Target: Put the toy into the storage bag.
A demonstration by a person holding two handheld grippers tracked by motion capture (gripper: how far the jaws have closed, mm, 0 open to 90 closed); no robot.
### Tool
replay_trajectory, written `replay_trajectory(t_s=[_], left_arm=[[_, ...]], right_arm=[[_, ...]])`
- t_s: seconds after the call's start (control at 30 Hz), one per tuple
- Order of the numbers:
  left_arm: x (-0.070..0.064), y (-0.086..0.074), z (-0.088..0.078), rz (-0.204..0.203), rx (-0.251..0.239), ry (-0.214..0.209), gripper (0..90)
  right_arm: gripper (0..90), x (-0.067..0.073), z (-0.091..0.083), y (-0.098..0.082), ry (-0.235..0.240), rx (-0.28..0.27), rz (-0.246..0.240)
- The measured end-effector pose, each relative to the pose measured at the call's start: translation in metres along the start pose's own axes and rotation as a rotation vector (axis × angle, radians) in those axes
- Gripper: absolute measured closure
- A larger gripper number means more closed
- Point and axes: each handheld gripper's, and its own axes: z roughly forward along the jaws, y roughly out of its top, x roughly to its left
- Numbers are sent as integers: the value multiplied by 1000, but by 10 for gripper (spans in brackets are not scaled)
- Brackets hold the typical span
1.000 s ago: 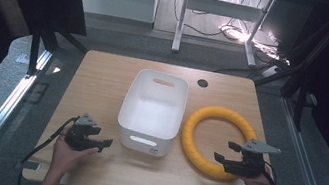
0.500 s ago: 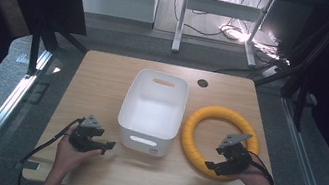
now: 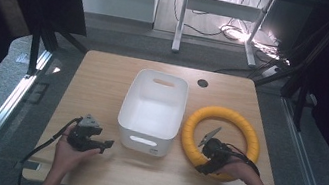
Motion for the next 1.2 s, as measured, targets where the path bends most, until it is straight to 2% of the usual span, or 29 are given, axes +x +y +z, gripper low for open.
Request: replay_trajectory(t_s=[0.07, 0.17, 0.2, 0.4, 0.47, 0.5, 0.6, 0.7, 0.73, 0.77, 0.8, 0.83, 0.87, 0.9, 0.93, 1.07, 1.1, 1.13, 1.17, 1.2], left_arm=[[0, 0, -1, -3, -3, 2, 303], [1, -1, -1, -2, -2, 4, 302], [1, -1, 0, -1, -1, 5, 301], [1, -1, 1, 1, 7, 8, 298], [1, -1, 0, 0, 4, 7, 298], [1, -1, 0, -1, 3, 8, 298], [1, -1, 0, 1, 3, 11, 298], [1, -1, 0, 0, 3, 12, 298], [1, -1, 0, 0, 4, 15, 298], [1, -1, 0, 0, 4, 15, 298], [1, -1, 0, -1, 4, 17, 298], [2, -2, 0, -2, 4, 17, 298], [2, -2, 0, 0, 6, 21, 298], [2, -2, 0, 0, 6, 21, 298], [2, -2, 0, -1, 4, 20, 298], [2, -2, -1, -1, 1, 24, 298], [2, -2, -1, -1, 1, 24, 298], [2, -2, -1, -1, 1, 24, 298], [2, -2, -1, -1, 1, 24, 299], [2, -2, 0, 0, 2, 24, 299]], right_arm=[[376, 1, 4, 3, 0, 29, -7], [402, 0, 7, 5, 12, 42, -4], [425, 0, 9, 7, 18, 65, 4], [476, -3, 12, 11, 37, 82, 10], [501, -2, 11, 13, 35, 103, 5], [510, -2, 11, 16, 41, 126, 21], [516, -4, 11, 17, 54, 133, 41], [518, -7, 10, 15, 78, 113, 55], [519, -10, 6, 13, 105, 78, 72], [519, -10, 6, 13, 105, 78, 72], [519, -15, 0, 11, 125, 33, 82], [519, -15, 0, 11, 125, 33, 82], [519, -18, -8, 9, 148, -19, 108], [519, -18, -8, 9, 148, -19, 108], [519, -22, -15, 7, 169, -65, 124], [519, -29, -28, 1, 200, -149, 146], [519, -29, -28, 1, 200, -149, 146], [519, -32, -33, -1, 206, -182, 149], [519, -32, -33, -1, 206, -182, 149], [519, -34, -38, -4, 214, -211, 159]])
